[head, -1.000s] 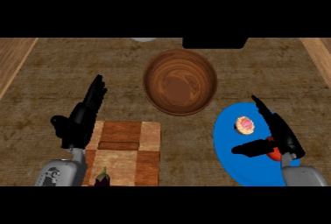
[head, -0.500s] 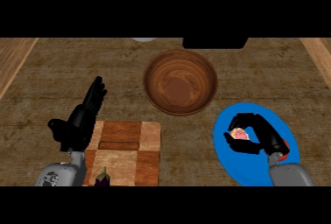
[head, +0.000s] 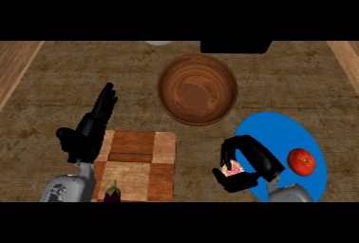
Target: Pick the cupcake from the plate and place it in the bowl
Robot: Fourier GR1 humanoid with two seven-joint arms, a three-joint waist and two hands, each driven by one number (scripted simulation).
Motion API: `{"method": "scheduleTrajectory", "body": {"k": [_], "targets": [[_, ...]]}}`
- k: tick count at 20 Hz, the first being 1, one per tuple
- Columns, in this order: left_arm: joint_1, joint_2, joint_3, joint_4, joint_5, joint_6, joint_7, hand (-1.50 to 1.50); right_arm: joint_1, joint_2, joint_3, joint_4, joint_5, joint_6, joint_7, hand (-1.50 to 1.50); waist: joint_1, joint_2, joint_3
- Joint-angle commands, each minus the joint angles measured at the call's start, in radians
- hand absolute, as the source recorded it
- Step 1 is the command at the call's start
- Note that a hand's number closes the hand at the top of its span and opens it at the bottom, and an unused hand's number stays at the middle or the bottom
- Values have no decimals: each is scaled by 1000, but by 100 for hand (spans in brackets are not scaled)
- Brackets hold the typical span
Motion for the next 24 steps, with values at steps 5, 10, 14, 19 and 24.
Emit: {"method": "scheduleTrajectory", "body": {"k": [5,10,14,19,24], "targets": [[-7,-16,-10,-12,-6,13,25,0,51,27,305,-217,-91,229,-332,150,-15,-5,1],[-14,1,19,18,3,3,-9,0,96,-30,247,-544,-124,222,-296,150,-30,-2,-1],[16,4,10,-45,1,4,31,0,196,-51,247,-826,-125,207,-142,150,-29,-5,-1],[-8,46,59,-14,32,-38,15,0,46,11,153,-946,-227,272,169,150,-17,0,-2],[27,22,21,-53,15,-36,21,0,-277,154,94,-821,-262,219,461,150,-5,1,-2]]}}
